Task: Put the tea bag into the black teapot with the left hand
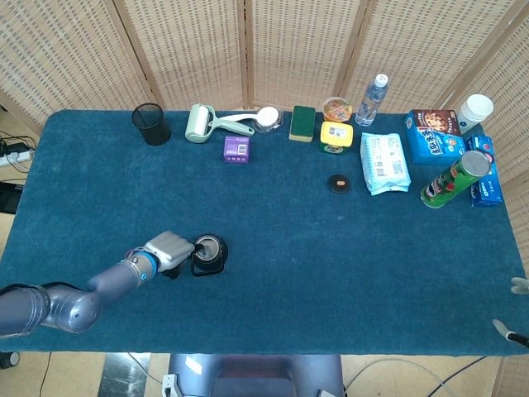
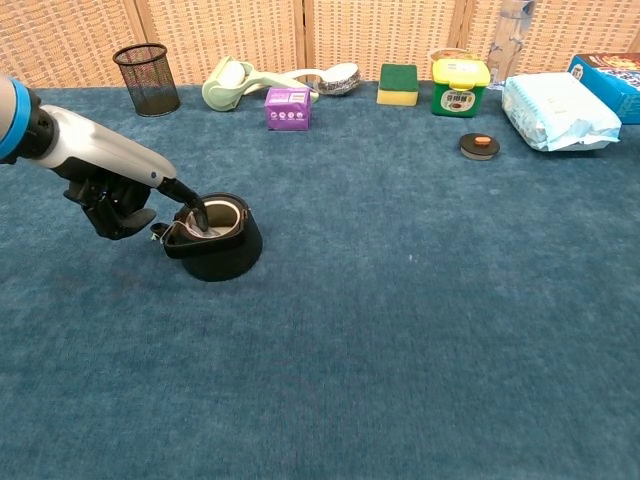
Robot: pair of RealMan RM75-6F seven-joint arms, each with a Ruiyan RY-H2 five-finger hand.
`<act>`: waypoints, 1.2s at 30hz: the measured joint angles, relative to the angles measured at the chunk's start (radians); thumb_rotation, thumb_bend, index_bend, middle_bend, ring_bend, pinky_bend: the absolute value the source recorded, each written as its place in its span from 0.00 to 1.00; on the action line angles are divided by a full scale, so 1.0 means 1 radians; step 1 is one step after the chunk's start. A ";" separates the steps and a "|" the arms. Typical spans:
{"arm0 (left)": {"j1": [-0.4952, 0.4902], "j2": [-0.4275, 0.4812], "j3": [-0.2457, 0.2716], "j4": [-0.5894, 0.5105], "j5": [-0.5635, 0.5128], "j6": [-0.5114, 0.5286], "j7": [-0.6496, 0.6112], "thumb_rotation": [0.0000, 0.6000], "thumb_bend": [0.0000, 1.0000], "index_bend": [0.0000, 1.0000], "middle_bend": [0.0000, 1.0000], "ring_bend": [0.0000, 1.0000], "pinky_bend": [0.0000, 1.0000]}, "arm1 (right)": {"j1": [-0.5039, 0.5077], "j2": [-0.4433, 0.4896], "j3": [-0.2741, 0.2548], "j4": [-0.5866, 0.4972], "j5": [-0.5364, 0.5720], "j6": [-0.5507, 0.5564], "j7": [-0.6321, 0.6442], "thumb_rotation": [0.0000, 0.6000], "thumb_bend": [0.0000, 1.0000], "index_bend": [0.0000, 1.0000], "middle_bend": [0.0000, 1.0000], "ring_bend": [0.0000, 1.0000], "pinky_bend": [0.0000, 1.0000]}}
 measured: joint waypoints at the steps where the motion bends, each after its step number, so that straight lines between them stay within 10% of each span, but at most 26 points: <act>1: -0.002 -0.003 0.001 0.001 0.001 0.001 -0.005 1.00 0.86 0.11 1.00 0.92 0.83 | 0.000 0.000 0.000 0.000 0.000 0.000 0.000 1.00 0.10 0.26 0.36 0.27 0.36; 15: 0.067 0.025 -0.050 -0.041 0.106 0.147 -0.088 1.00 0.78 0.01 1.00 0.92 0.83 | 0.003 0.004 0.004 -0.005 -0.007 -0.001 -0.006 1.00 0.10 0.26 0.36 0.27 0.36; 29: 0.471 0.084 -0.120 -0.105 0.516 0.587 -0.317 1.00 0.59 0.00 0.38 0.37 0.49 | 0.042 0.025 0.017 -0.056 -0.035 -0.011 -0.063 1.00 0.10 0.26 0.36 0.27 0.36; 36: 0.644 0.070 -0.118 -0.078 0.615 0.795 -0.350 1.00 0.51 0.00 0.32 0.28 0.41 | 0.065 0.029 0.018 -0.088 -0.061 -0.016 -0.105 1.00 0.10 0.26 0.36 0.27 0.36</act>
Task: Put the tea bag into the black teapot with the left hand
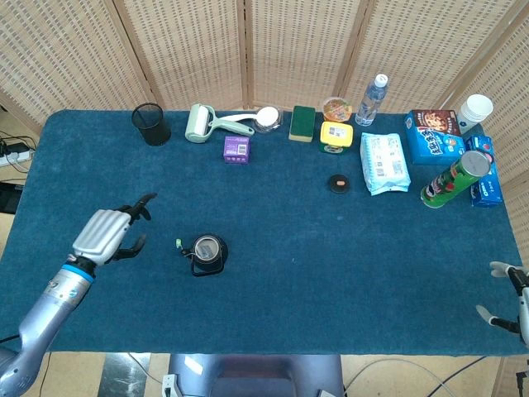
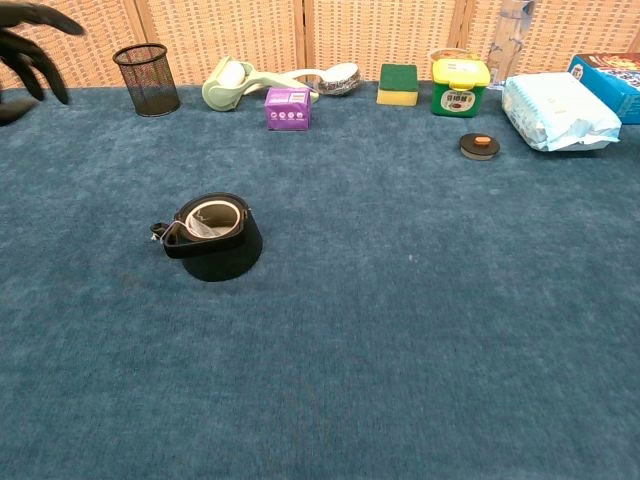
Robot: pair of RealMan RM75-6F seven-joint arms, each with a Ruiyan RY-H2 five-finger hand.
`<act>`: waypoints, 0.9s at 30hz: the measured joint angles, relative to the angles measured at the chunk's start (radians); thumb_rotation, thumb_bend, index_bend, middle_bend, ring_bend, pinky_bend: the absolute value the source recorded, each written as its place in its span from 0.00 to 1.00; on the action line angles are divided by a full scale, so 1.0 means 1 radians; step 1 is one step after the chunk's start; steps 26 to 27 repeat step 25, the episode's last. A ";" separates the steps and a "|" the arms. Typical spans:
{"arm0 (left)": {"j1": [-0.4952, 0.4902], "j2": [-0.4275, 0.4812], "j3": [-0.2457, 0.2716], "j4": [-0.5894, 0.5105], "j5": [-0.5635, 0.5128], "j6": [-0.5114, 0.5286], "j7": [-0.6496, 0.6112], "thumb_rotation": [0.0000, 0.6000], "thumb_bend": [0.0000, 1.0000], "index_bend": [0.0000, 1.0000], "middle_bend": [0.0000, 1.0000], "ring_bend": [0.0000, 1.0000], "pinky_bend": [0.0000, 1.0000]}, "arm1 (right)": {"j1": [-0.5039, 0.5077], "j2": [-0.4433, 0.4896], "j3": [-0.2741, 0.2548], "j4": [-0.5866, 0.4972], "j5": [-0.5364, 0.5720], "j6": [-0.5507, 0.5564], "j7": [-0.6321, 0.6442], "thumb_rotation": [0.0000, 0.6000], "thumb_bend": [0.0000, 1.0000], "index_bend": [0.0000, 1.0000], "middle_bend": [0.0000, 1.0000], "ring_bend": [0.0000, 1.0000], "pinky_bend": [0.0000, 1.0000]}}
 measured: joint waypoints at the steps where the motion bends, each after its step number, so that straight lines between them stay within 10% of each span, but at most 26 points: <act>1: 0.033 -0.006 0.002 0.006 0.021 0.045 -0.001 1.00 0.49 0.00 0.32 0.28 0.40 | 0.003 0.000 0.000 -0.005 -0.003 0.000 -0.006 1.00 0.10 0.26 0.36 0.27 0.36; 13: 0.432 -0.098 0.052 0.106 0.208 0.501 0.062 1.00 0.43 0.00 0.32 0.25 0.35 | 0.042 -0.016 -0.014 -0.053 -0.096 0.018 -0.056 1.00 0.10 0.26 0.36 0.27 0.34; 27: 0.549 -0.116 0.030 0.136 0.262 0.512 0.126 1.00 0.43 0.05 0.32 0.24 0.34 | 0.054 -0.015 -0.027 -0.080 -0.114 0.028 -0.093 1.00 0.10 0.26 0.36 0.27 0.34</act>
